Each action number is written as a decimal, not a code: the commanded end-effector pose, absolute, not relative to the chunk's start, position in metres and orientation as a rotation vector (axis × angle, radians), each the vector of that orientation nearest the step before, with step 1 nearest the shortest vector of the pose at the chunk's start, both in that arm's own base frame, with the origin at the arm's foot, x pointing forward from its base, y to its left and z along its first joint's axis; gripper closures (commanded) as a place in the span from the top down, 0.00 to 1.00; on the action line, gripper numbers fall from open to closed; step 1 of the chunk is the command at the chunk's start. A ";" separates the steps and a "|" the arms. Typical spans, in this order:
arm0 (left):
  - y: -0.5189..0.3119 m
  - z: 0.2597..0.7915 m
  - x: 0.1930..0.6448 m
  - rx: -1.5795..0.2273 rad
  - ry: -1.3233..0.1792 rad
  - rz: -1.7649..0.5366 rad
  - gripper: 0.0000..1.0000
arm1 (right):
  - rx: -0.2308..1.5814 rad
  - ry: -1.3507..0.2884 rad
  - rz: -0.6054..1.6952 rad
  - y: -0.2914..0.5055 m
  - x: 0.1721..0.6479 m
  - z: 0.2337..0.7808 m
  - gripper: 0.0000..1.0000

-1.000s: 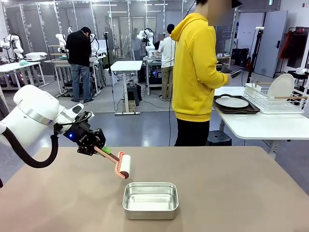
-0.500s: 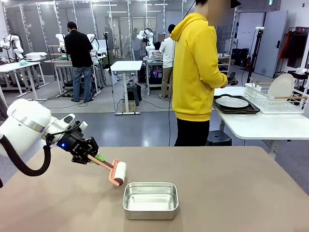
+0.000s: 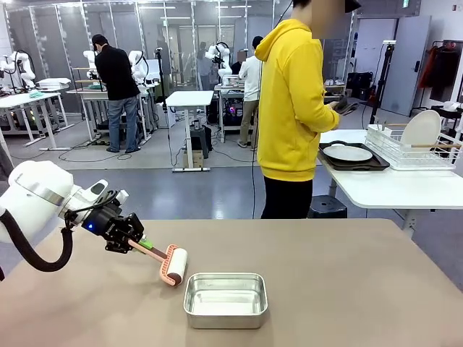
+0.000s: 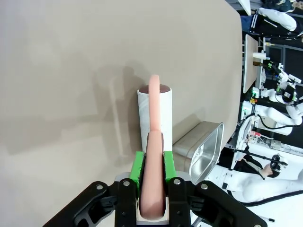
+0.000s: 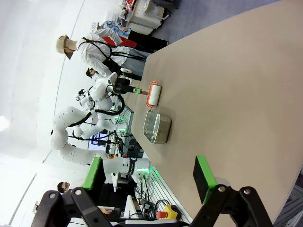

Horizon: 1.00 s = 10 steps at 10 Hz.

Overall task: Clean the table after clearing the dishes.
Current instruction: When the right (or left) Handle tray is removed, use the right hand (or left hand) to clean the right (or left) side of the table with the Lint Roller.

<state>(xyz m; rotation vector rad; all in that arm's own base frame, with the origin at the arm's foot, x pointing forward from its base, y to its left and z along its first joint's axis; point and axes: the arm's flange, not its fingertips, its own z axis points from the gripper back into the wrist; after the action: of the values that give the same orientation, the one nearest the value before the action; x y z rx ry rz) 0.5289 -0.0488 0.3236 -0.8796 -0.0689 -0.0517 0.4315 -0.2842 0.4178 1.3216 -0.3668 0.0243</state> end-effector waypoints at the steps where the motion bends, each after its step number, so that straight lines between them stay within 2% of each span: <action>1: -0.038 0.317 0.533 -0.904 -0.092 -0.051 0.21 | 1.325 -0.371 0.015 -0.278 0.428 0.421 0.95; 6: 0.013 0.307 0.527 -0.773 -0.141 -0.037 0.21 | 1.325 -0.371 0.015 -0.278 0.428 0.421 0.95; 10: 0.065 0.298 0.516 -0.774 -0.183 -0.010 0.21 | 1.325 -0.371 0.015 -0.278 0.428 0.421 0.95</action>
<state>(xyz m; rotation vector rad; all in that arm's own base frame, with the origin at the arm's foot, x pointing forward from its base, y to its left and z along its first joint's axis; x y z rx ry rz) 0.5215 0.0456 0.3196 -0.8553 -0.1454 -0.0134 0.4315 -0.2842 0.4177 1.3216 -0.3668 0.0243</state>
